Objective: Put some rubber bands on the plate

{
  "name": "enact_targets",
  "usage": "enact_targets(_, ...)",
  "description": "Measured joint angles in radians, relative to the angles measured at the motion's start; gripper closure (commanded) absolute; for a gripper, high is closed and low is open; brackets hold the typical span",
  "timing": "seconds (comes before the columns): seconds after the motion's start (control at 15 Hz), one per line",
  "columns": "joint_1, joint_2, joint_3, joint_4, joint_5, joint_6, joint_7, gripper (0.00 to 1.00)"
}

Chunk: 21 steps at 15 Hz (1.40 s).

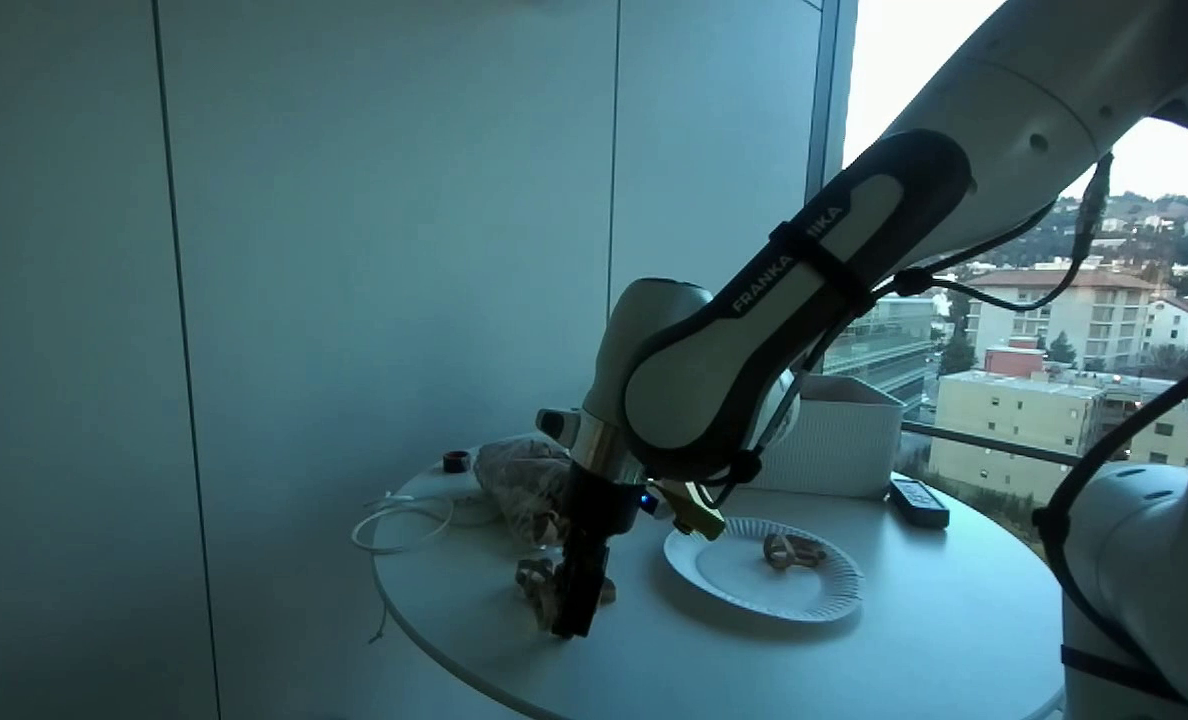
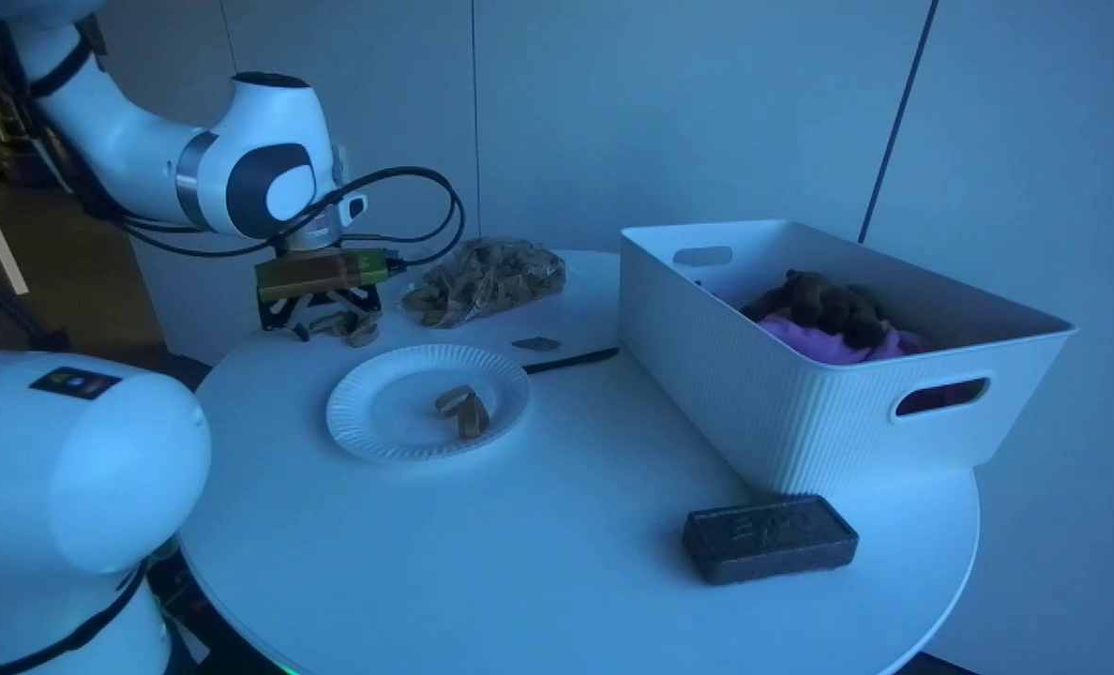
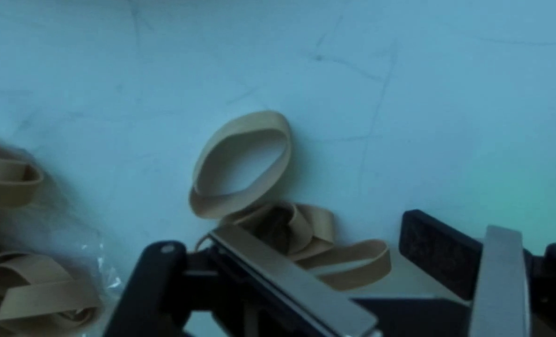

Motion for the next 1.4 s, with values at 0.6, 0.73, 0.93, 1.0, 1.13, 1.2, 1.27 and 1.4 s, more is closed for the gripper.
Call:
enact_targets(0.6,0.013,0.028,0.010,-0.001,-0.002,0.086,-0.064,0.95)
enact_targets(0.73,0.011,0.026,0.025,0.000,-0.019,0.116,-0.060,0.93)
enact_targets(0.93,0.000,-0.011,0.036,0.002,-0.056,0.140,-0.037,0.95)
enact_targets(1.0,-0.009,-0.034,0.037,0.002,-0.077,0.141,-0.022,0.95)
enact_targets(1.13,-0.048,-0.083,0.046,0.003,-0.151,0.144,0.023,0.94)
enact_targets(1.2,-0.073,-0.109,0.051,0.002,-0.187,0.144,0.050,0.94)
enact_targets(1.27,-0.099,-0.135,0.056,0.001,-0.222,0.143,0.080,0.95)
enact_targets(1.4,-0.154,-0.186,0.061,0.002,-0.285,0.135,0.143,0.95)
